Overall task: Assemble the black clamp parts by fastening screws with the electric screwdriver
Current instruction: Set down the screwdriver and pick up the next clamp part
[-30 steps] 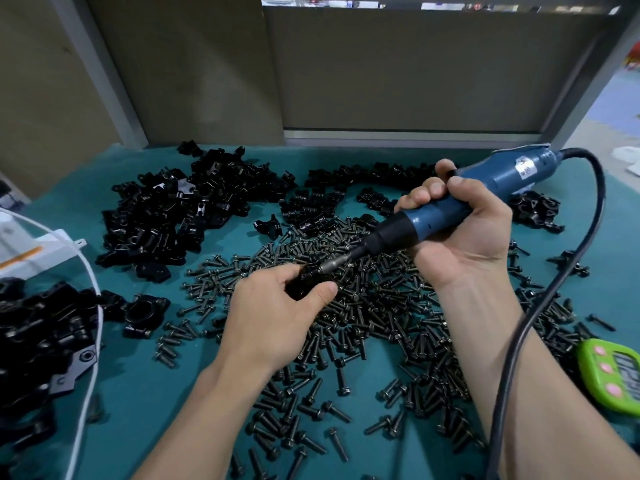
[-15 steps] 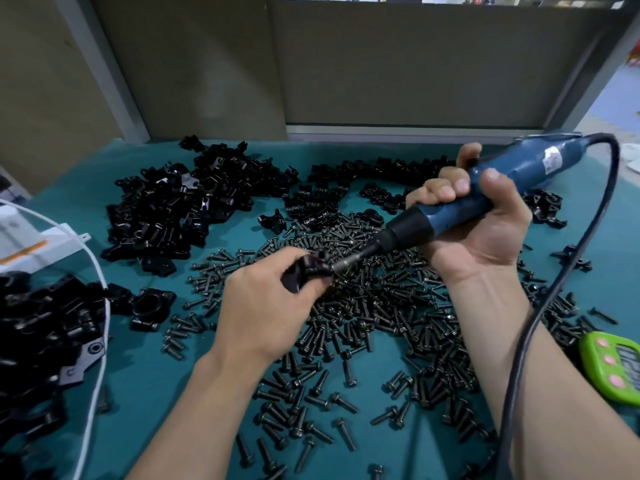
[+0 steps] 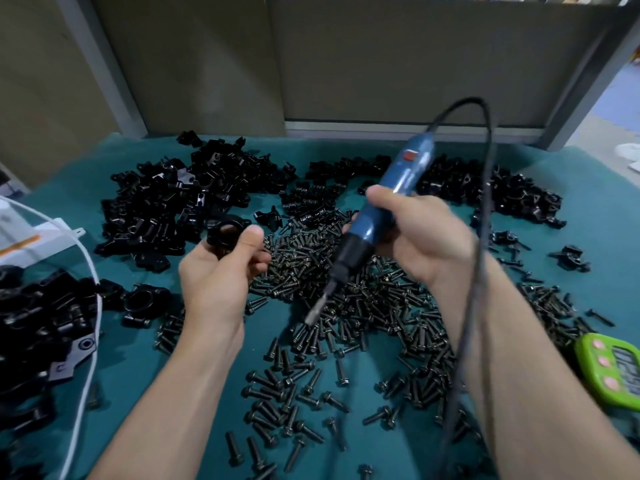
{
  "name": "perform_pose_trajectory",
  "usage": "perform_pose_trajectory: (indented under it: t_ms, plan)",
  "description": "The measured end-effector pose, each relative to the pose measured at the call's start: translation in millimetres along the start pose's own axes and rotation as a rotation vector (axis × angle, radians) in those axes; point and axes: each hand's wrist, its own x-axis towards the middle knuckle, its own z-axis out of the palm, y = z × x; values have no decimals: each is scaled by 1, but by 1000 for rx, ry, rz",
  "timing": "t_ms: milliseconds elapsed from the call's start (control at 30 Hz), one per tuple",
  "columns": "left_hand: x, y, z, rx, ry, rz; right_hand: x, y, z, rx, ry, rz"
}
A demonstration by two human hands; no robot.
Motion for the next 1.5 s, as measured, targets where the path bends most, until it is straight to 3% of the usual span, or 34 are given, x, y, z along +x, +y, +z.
perform_pose_trajectory:
  t_ms: [167,400,533,700,833,967,1200,1300,1367,1433,1500]
  plan:
    - [-1,1,-1,55,-68,-18,0,23,19,-675,171,-147]
    - [-3,5,2,-23,-133,-121,-13,38,33,-1157,262,-145]
    - [-2,7,0,-25,-154,-140,-10,36,31,-1191,229,-113]
    - [-3,5,0,0,-94,-153,-10,18,17,-815,-22,-21]
    - [-1,5,-3,11,-56,-128,-23,0,3,-1317,-144,-180]
    - [-1,5,-4,37,-38,-120,-56,6,11,-1490,-445,-39]
    - [-6,4,-1,52,-130,-169,-88,42,17,-1731,-310,-306]
    - [-10,3,3,51,-169,-157,-94,52,13,-1747,-278,-396]
    - [-11,2,3,68,-177,-135,-90,47,7,-1598,-242,-306]
    - [-10,1,2,87,-194,-121,-81,40,-3,-1291,-172,-206]
    - [-9,1,1,109,-212,-112,-74,34,-14,-825,-90,-140]
